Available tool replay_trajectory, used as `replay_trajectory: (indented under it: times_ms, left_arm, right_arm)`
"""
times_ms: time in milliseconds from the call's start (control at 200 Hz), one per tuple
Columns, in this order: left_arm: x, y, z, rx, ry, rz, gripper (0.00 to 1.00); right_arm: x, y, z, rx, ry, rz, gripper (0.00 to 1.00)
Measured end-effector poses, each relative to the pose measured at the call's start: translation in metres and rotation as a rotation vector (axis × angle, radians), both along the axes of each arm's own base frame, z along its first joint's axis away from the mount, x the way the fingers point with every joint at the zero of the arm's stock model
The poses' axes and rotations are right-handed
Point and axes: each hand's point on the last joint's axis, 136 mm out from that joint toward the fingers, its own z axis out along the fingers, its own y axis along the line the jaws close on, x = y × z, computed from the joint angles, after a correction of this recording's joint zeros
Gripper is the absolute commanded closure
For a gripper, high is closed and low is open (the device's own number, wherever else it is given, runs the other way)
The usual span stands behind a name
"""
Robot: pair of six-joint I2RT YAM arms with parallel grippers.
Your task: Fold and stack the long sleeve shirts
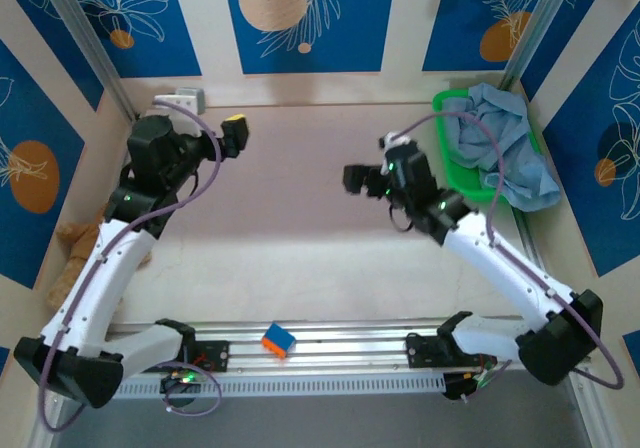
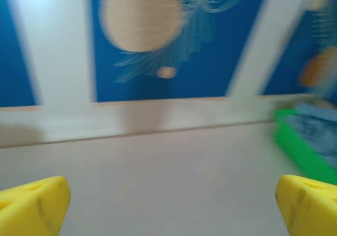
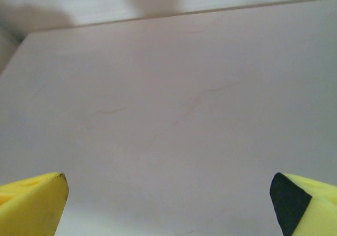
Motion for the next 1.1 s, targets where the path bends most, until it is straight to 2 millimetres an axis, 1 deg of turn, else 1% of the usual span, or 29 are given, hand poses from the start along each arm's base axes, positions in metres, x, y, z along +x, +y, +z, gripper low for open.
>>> replay_trajectory:
  times_ms: [10, 20, 25, 50, 80, 105, 150, 175, 205, 265, 330, 420, 510, 615, 685, 760, 865, 945, 995, 1100]
  left_arm:
    - [-0.002, -0.007, 0.000, -0.001, 0.011, -0.018, 0.00]
    - [-0.005, -0.014, 0.000, -0.001, 0.022, -0.040, 0.00]
    - [-0.006, -0.016, 0.000, -0.002, 0.026, -0.048, 0.00]
    - [-0.013, -0.034, -0.005, -0.002, 0.062, -0.101, 0.00]
    - [-0.021, -0.050, -0.010, 0.001, 0.094, -0.151, 0.00]
    - [-0.027, -0.065, -0.022, 0.009, 0.134, -0.192, 0.00]
    - [-0.036, -0.085, -0.046, 0.031, 0.212, -0.251, 0.00]
    - [-0.042, -0.094, -0.062, 0.046, 0.258, -0.279, 0.00]
    - [-0.049, -0.100, -0.080, 0.062, 0.312, -0.301, 0.00]
    - [-0.059, -0.103, -0.108, 0.086, 0.393, -0.324, 0.00]
    - [-0.069, -0.100, -0.127, 0.099, 0.452, -0.336, 0.00]
    - [-0.084, -0.092, -0.136, 0.104, 0.483, -0.345, 0.00]
    - [-0.098, -0.082, -0.130, 0.104, 0.485, -0.348, 0.00]
    - [-0.109, -0.071, -0.120, 0.093, 0.466, -0.343, 0.00]
    - [-0.113, -0.063, -0.120, 0.091, 0.468, -0.331, 0.00]
    - [-0.115, -0.054, -0.126, 0.093, 0.484, -0.310, 0.00]
    - [-0.111, -0.042, -0.135, 0.094, 0.514, -0.267, 0.00]
    - [-0.105, -0.032, -0.138, 0.085, 0.526, -0.231, 0.00]
    - [-0.101, -0.027, -0.138, 0.075, 0.529, -0.214, 0.00]
    - [-0.095, -0.018, -0.138, 0.049, 0.539, -0.184, 0.00]
  right_arm:
    - [0.006, -0.012, 0.001, 0.003, 0.017, -0.034, 0.00]
    - [0.009, -0.017, 0.001, 0.005, 0.025, -0.051, 0.00]
    - [0.012, -0.024, 0.002, 0.007, 0.030, -0.072, 0.00]
    - [0.022, -0.048, 0.002, 0.009, 0.055, -0.142, 0.00]
    - [0.032, -0.080, 0.001, 0.007, 0.083, -0.233, 0.00]
    - [0.038, -0.108, -0.002, 0.001, 0.113, -0.312, 0.00]
    - [0.043, -0.150, -0.008, -0.006, 0.167, -0.422, 0.00]
    - [0.046, -0.168, -0.013, -0.013, 0.197, -0.470, 0.00]
    - [0.050, -0.185, -0.017, -0.019, 0.228, -0.516, 0.00]
    - [0.061, -0.209, -0.028, -0.028, 0.280, -0.572, 0.00]
    - [0.077, -0.225, -0.044, -0.046, 0.337, -0.604, 0.00]
    - [0.100, -0.244, -0.076, -0.077, 0.416, -0.643, 0.01]
    - [0.114, -0.261, -0.110, -0.120, 0.495, -0.678, 0.01]
    - [0.129, -0.280, -0.138, -0.169, 0.551, -0.716, 0.01]
    - [0.139, -0.290, -0.146, -0.197, 0.560, -0.739, 0.01]
    - [0.152, -0.302, -0.151, -0.227, 0.553, -0.768, 0.01]
    - [0.168, -0.318, -0.157, -0.262, 0.550, -0.812, 0.03]
    - [0.176, -0.327, -0.168, -0.280, 0.564, -0.843, 0.05]
    - [0.177, -0.332, -0.176, -0.284, 0.583, -0.860, 0.08]
    - [0.170, -0.339, -0.197, -0.293, 0.645, -0.890, 0.24]
